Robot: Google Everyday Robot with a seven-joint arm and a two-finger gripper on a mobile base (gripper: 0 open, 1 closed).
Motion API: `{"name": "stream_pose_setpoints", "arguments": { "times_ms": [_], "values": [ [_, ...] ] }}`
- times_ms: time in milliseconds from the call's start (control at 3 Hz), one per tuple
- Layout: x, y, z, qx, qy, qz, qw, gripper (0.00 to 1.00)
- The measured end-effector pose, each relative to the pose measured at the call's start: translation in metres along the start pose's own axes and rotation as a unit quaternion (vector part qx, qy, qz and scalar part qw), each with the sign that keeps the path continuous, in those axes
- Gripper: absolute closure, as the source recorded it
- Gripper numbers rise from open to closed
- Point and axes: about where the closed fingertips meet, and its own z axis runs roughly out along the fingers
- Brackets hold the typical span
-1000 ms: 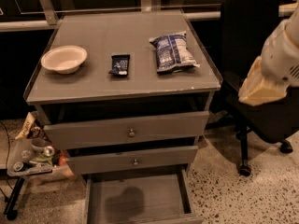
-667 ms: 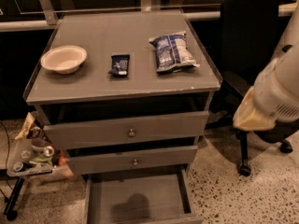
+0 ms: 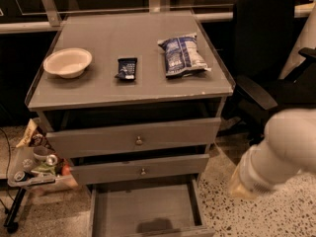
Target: Close bottom drawer
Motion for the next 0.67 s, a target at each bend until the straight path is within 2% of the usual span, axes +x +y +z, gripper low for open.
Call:
{"name": "stream_pose_setpoints", "arguments": {
  "times_ms": [333, 667],
  "values": [
    [0.0194, 0.0288, 0.0284, -0.034, 0.018, 0.003, 0.9993, 1.0],
    [0.0194, 0.0289, 0.0285, -0.034, 0.018, 0.003, 0.9993, 1.0]
  ]
}}
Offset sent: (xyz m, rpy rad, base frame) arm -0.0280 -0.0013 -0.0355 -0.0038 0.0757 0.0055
